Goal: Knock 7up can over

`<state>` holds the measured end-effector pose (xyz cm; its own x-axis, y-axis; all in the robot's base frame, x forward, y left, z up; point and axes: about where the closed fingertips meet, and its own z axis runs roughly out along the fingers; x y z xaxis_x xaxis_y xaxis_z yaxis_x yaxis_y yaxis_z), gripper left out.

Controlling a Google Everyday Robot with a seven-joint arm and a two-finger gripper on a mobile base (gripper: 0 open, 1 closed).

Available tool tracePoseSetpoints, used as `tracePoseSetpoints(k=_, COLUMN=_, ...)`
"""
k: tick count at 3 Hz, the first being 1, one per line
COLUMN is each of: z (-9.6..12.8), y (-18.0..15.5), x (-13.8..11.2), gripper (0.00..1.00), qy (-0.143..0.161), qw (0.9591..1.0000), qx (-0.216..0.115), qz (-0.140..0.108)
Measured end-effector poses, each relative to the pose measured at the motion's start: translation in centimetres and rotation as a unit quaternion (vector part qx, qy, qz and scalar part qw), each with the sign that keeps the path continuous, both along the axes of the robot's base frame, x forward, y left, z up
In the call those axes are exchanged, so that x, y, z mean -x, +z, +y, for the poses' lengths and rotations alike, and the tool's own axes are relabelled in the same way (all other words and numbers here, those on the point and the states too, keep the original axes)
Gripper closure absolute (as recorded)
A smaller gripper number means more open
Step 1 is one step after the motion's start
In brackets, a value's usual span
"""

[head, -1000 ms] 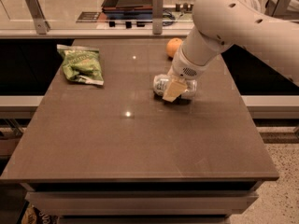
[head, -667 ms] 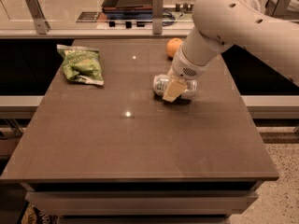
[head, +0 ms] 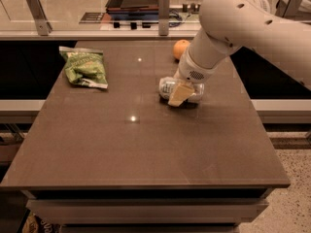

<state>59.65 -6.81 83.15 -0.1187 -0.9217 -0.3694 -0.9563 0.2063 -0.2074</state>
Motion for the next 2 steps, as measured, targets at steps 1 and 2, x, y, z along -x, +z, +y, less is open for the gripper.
tracePoseSetpoints(k=1, z=0.1, y=-0.02, x=0.06, gripper=0.0, qy=0.001, qw=1.0, qx=0.0, qz=0.0)
tracePoseSetpoints(k=2, z=0.1, y=-0.02, x=0.06, gripper=0.0, qy=0.001, qw=1.0, qx=0.0, qz=0.0)
